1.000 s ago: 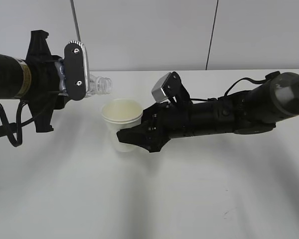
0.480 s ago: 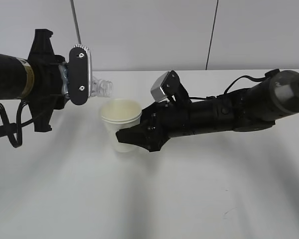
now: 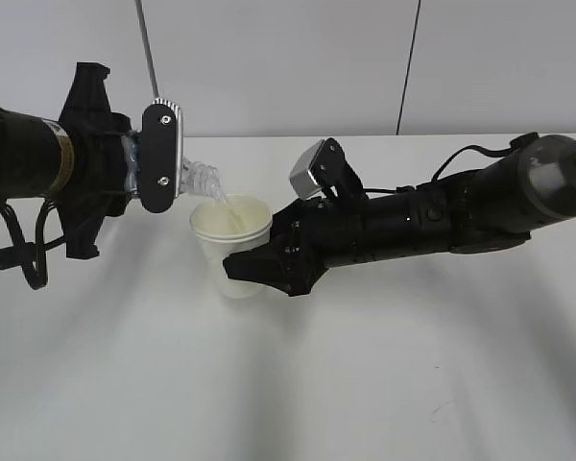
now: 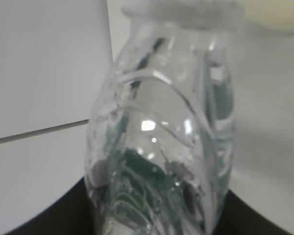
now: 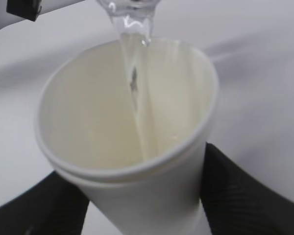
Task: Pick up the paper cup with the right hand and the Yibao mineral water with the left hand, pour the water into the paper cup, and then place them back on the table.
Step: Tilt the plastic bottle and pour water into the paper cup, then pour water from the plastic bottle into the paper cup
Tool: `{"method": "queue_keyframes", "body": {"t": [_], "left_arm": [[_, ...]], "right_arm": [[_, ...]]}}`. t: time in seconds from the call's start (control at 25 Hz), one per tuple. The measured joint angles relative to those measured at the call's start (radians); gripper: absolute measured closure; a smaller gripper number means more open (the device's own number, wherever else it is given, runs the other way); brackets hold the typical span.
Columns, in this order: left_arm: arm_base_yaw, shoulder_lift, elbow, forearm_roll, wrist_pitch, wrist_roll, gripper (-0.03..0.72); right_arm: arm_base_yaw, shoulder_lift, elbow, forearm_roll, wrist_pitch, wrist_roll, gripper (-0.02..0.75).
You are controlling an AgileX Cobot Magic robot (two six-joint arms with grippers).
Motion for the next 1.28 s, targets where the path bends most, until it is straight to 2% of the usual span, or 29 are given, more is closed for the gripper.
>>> {"method": "queue_keyframes", "body": {"t": [1.28], "left_arm": [[0.000,0.000,-0.001,0.048,0.008,0.001,0.365]], "right_arm": [[0.000,0.000,0.000,-0.002,0.000,0.004,0.230]]}}
